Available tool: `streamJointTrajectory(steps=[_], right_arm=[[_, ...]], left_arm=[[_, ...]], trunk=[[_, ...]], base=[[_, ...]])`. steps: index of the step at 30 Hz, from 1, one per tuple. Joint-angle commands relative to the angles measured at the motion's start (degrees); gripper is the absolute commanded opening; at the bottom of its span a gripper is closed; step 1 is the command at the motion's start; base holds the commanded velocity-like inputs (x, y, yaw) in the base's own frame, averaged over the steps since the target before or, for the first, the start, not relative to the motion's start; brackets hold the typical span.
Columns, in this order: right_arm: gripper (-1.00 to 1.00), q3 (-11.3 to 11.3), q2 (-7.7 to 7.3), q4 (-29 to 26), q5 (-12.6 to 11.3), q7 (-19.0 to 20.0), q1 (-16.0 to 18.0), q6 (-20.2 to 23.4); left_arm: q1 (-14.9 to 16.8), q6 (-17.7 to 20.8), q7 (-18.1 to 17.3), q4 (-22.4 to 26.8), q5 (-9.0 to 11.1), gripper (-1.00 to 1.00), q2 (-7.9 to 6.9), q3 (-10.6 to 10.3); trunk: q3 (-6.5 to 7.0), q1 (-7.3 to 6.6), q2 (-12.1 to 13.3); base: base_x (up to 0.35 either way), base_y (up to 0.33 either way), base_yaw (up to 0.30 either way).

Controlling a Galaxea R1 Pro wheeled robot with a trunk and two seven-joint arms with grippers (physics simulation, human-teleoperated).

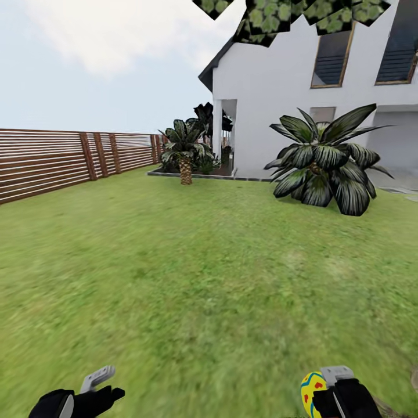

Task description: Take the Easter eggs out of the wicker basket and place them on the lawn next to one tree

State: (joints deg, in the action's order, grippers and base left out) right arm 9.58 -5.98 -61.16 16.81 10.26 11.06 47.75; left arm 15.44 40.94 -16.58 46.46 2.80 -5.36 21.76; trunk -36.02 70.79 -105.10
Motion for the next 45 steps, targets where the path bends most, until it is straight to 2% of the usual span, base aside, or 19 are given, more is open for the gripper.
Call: streamJointTrajectory(steps=[1,17,33,43,44,45], right_arm=[[-1.0,0.1,0.01,-0.1,0.6,0.6,0.0,0.2],[-1.0,0.1,0.0,-0.1,0.6,0.6,0.0,0.2],[-1.0,0.1,0.06,-0.1,0.6,0.6,0.0,0.2],[-1.0,0.0,0.09,0.1,0.7,0.5,0.0,0.3],[-1.0,0.0,0.09,0.1,0.7,0.5,0.0,0.3],[-1.0,0.0,0.09,0.1,0.7,0.5,0.0,0.3]], left_arm=[[0.0,0.3,-0.1,0.0,0.3,1.0,0.0,0.1],[0.0,0.3,0.0,0.0,0.2,1.0,0.09,0.0],[0.0,0.3,0.0,0.0,0.3,1.0,0.09,0.0],[0.0,0.3,-0.1,0.5,0.4,1.0,-0.22,0.2],[0.0,0.3,-0.1,0.7,0.4,1.0,-0.39,0.4],[0.0,0.3,-0.1,1.6,0.4,1.0,-1.22,0.6]], trunk=[[-0.06,0.01,0.0],[-0.06,0.01,0.0],[-0.06,0.01,0.0],[-0.06,0.01,0.0],[-0.06,0.01,0.0],[-0.06,0.01,0.0]], base=[[0.124,0.32,-0.3],[0.138,0.319,-0.3],[0.25,0.272,-0.299],[0.321,0.148,-0.047],[0.33,0.122,0.0],[0.331,0.122,0.0]])
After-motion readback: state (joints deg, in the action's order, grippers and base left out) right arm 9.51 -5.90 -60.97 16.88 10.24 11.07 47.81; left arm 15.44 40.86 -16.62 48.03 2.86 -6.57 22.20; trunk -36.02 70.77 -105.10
